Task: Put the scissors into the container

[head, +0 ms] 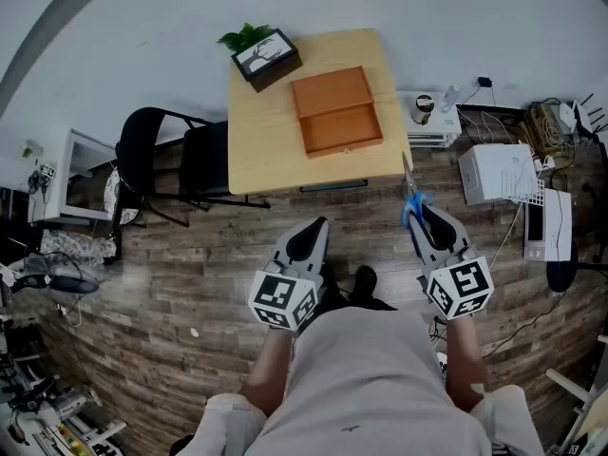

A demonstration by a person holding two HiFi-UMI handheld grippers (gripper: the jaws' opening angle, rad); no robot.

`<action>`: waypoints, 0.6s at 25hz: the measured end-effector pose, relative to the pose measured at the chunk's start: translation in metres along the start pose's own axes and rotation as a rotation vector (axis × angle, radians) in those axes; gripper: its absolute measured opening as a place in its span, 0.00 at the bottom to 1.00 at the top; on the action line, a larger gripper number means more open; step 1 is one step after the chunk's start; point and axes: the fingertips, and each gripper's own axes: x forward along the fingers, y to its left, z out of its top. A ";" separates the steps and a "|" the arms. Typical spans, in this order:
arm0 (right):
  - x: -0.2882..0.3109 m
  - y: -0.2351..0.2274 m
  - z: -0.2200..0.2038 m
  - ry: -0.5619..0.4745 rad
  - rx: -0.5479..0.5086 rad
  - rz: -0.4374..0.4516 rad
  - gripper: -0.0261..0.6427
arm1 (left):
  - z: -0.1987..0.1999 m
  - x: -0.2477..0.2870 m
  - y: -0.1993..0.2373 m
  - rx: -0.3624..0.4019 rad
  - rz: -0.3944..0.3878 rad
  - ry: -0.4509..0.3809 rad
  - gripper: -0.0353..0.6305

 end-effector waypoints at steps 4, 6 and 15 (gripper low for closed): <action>-0.004 -0.001 -0.003 0.010 0.000 -0.001 0.16 | -0.001 -0.004 0.001 -0.004 0.018 -0.002 0.06; -0.004 -0.001 -0.006 0.013 0.001 0.000 0.16 | -0.001 -0.006 0.003 0.000 0.027 -0.004 0.06; -0.019 0.003 -0.009 -0.015 -0.008 0.046 0.16 | -0.008 -0.011 -0.013 0.012 0.038 -0.003 0.06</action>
